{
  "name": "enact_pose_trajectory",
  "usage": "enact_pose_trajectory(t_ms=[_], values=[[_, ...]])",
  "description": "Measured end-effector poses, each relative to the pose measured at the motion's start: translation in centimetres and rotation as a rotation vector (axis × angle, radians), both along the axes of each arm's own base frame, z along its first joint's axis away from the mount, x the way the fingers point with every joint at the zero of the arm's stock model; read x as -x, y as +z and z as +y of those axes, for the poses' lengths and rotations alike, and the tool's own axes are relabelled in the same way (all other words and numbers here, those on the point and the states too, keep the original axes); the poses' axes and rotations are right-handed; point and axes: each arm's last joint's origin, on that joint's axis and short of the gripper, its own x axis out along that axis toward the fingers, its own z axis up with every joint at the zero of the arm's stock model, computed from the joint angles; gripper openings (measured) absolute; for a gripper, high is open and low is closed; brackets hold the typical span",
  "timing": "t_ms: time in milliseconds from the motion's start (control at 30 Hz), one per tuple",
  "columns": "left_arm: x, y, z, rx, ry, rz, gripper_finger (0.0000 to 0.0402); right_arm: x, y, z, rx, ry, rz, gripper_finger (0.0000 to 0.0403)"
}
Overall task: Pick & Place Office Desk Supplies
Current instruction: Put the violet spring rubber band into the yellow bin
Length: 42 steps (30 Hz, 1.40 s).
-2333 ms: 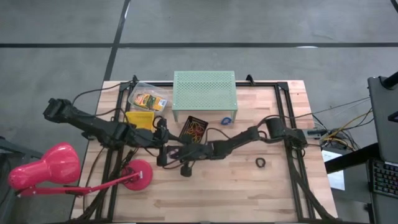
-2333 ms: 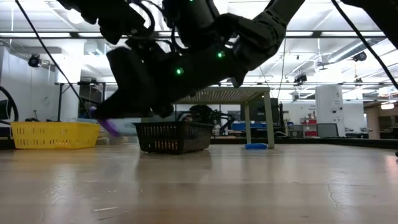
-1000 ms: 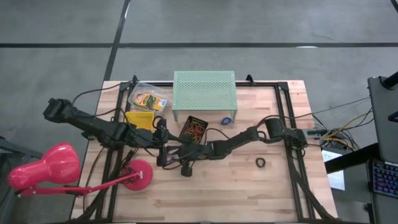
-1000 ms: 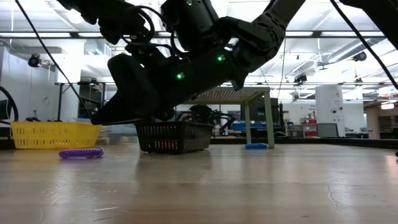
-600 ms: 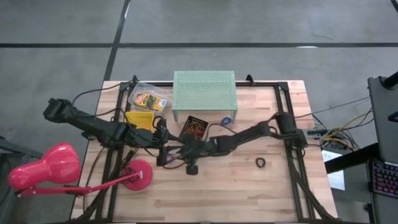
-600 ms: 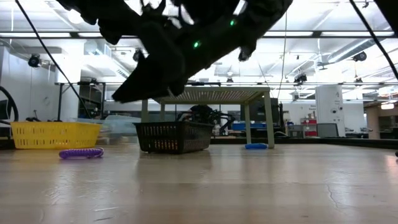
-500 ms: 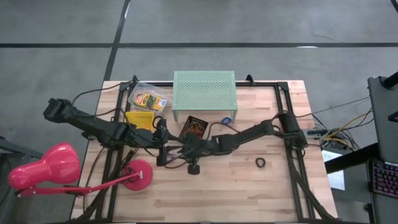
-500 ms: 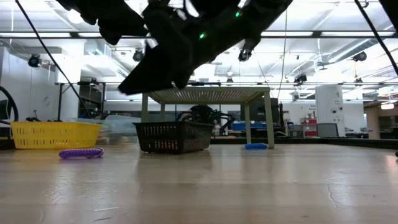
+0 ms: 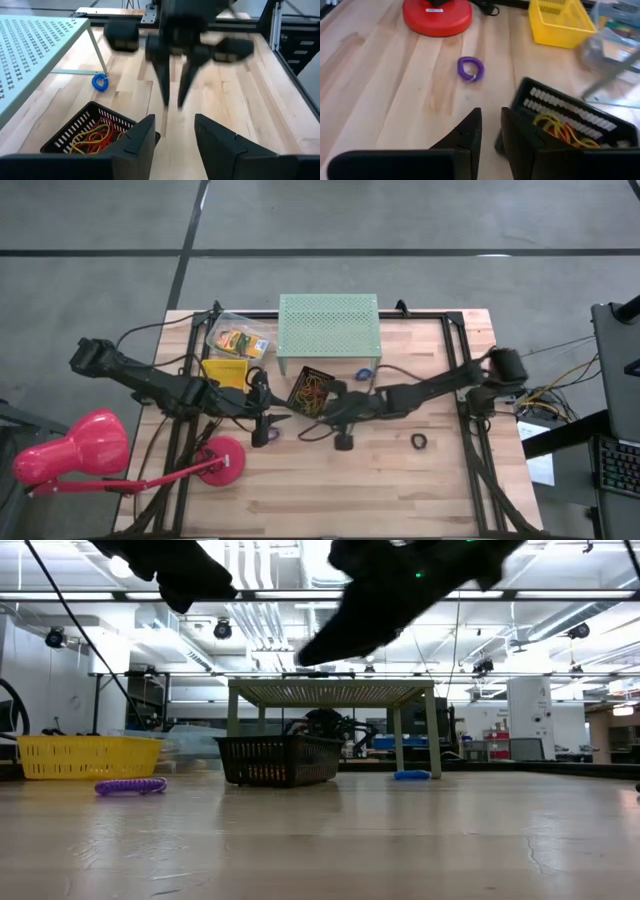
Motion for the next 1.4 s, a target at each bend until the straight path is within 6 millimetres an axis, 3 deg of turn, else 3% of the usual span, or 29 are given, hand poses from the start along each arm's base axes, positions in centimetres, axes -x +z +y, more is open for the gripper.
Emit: enact_pose_trajectory(t_ms=[300, 600, 800, 1400], values=[[1.0, -1.6, 0.0, 0.114, 0.003, 0.197, 0.0145, 7.9, 0.7, -1.3, -0.051, -0.033, -0.032, 0.0075], [1.9, -2.5, 0.1, 0.282, 0.085, 0.337, 0.0145, 12.6, 1.1, -2.1, -0.053, -0.044, -0.096, 0.0066], [2.5, -3.1, 0.0, 0.441, 0.168, 0.443, 0.0145, 13.8, 1.4, -2.3, -0.057, -0.042, -0.127, 0.0071], [2.5, -3.1, 0.1, 0.483, 0.208, 0.445, 0.0145, 13.7, 1.5, -2.3, -0.058, -0.041, -0.129, 0.0082]])
